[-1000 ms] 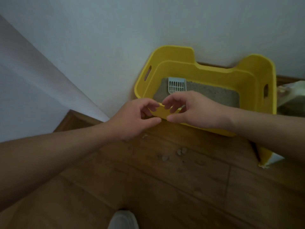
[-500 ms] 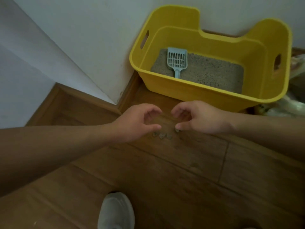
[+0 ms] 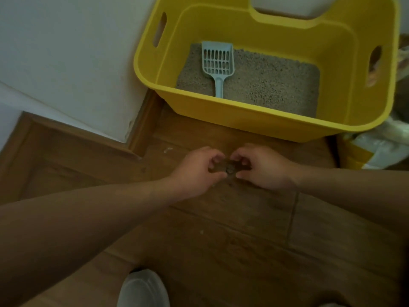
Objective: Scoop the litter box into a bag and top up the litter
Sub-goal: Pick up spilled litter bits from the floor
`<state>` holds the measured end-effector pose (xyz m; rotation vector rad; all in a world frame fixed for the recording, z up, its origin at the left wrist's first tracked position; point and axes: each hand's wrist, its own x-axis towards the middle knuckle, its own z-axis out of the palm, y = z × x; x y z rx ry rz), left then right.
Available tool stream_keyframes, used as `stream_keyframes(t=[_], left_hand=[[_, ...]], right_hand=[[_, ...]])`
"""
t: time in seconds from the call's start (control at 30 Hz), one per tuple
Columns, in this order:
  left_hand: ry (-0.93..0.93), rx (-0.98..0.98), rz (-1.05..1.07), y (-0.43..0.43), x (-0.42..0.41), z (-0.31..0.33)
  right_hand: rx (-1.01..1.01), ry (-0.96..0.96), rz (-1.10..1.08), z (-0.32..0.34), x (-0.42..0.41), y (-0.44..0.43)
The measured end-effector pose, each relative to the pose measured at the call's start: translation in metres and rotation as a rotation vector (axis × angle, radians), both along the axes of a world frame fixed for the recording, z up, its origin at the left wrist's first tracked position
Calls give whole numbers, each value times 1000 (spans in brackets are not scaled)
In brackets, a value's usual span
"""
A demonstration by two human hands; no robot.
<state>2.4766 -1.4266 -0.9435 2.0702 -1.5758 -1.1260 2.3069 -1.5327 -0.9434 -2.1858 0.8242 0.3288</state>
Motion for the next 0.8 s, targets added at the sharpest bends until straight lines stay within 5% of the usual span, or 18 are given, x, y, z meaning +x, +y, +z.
stream_keyframes(t=[0.3, 0.8], left_hand=[[-135, 90, 2, -13, -13, -31], [-91, 55, -22, -20, -9, -31]], right_hand=[[57, -29, -48, -27, 7, -5], [3, -64, -19, -29, 15, -2]])
